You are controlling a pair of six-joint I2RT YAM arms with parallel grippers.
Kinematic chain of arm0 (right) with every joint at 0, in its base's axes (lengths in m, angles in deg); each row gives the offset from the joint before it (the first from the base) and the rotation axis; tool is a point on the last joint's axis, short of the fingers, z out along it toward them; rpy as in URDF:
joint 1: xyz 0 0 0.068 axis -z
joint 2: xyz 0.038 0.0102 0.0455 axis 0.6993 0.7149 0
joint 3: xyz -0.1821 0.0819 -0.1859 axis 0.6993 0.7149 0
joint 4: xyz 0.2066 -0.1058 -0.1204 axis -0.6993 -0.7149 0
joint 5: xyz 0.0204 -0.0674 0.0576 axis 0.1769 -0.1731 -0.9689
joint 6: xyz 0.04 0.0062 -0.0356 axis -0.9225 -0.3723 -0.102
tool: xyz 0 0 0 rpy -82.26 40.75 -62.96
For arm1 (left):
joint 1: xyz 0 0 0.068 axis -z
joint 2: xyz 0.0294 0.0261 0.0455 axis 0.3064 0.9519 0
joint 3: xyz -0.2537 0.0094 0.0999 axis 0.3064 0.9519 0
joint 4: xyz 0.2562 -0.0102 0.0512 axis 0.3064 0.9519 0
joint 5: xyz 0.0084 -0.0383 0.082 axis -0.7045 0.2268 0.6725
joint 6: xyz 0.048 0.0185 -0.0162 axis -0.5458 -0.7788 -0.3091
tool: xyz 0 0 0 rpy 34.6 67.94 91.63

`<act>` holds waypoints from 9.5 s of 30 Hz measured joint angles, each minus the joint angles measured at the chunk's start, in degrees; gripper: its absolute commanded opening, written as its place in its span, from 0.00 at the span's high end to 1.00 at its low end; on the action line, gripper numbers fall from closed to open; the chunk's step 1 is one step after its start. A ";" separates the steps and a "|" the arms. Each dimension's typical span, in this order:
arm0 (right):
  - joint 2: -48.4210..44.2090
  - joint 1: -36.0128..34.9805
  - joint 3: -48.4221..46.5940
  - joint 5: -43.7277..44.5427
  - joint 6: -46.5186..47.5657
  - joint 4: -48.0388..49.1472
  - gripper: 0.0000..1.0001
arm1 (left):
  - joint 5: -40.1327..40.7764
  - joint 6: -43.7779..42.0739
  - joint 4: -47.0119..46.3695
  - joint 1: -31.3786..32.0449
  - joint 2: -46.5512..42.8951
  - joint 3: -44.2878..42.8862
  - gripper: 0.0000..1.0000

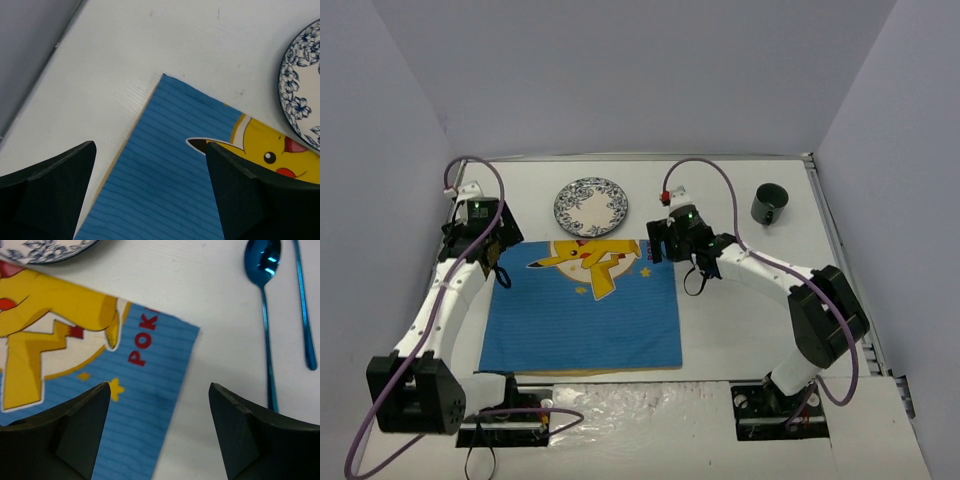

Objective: Set the dinner table for one person

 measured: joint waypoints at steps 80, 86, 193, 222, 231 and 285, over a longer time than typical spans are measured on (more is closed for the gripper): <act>13.29 -23.21 -4.74 -3.66 -4.40 -2.73 0.20 | -1.30 0.55 11.84 -19.38 26.63 -1.91 0.21; 9.83 -26.43 -2.94 -3.66 -4.42 -5.86 0.21 | -2.43 -0.30 10.76 -19.49 25.38 -1.91 0.15; 44.07 5.40 -35.17 -18.69 -53.27 20.14 0.56 | -16.44 -12.57 7.19 -5.85 -26.27 11.12 0.03; 44.76 6.03 -28.10 -20.66 -58.56 31.74 1.00 | -16.53 -12.37 7.32 -5.79 -26.35 11.12 0.03; 38.61 6.10 -21.21 -24.00 -56.20 29.89 1.00 | -17.16 -11.20 10.12 -5.47 -26.12 8.66 0.03; 30.99 -16.15 -14.90 -35.81 -38.44 25.13 1.00 | -23.39 -9.99 25.55 -5.43 -30.99 -5.69 0.03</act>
